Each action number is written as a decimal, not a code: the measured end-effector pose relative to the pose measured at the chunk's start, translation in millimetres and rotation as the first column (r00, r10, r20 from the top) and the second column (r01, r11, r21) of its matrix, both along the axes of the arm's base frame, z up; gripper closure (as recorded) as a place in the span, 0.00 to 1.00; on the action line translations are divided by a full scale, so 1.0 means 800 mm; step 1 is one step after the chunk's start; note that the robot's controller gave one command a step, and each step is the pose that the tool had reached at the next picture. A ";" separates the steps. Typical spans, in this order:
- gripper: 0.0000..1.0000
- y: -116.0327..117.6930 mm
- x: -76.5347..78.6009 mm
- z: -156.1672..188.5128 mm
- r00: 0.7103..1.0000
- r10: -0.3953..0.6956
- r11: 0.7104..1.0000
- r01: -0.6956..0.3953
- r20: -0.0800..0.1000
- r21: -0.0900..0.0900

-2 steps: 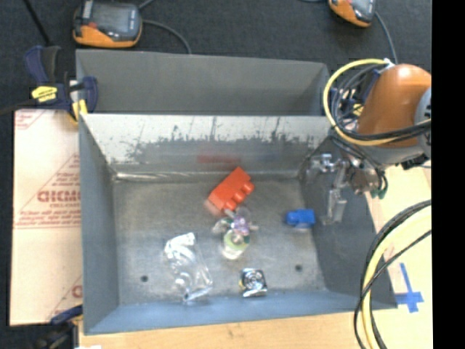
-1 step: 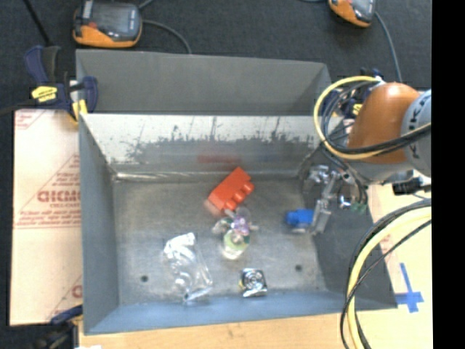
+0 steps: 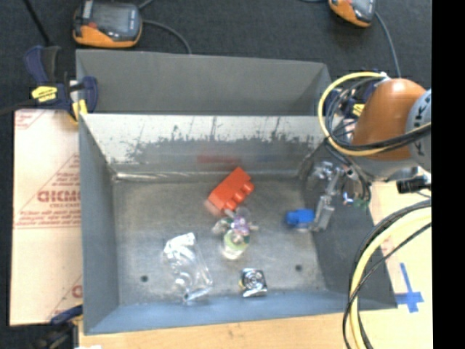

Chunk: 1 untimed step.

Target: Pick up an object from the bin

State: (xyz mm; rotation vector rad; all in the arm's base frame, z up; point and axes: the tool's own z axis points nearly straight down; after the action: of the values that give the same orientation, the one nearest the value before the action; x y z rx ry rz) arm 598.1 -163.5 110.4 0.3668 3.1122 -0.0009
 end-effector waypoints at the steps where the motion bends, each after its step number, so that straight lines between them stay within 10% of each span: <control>1: 0.00 0.000 -0.002 -0.052 0.999 0.032 0.999 -0.032 -0.005 0.002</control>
Offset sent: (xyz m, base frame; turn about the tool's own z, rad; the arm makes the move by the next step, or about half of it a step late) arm -0.0023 0.0003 -0.0404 -0.0309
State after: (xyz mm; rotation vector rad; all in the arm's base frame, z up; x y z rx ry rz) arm 596.7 -163.2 69.1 0.3177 3.1228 0.0007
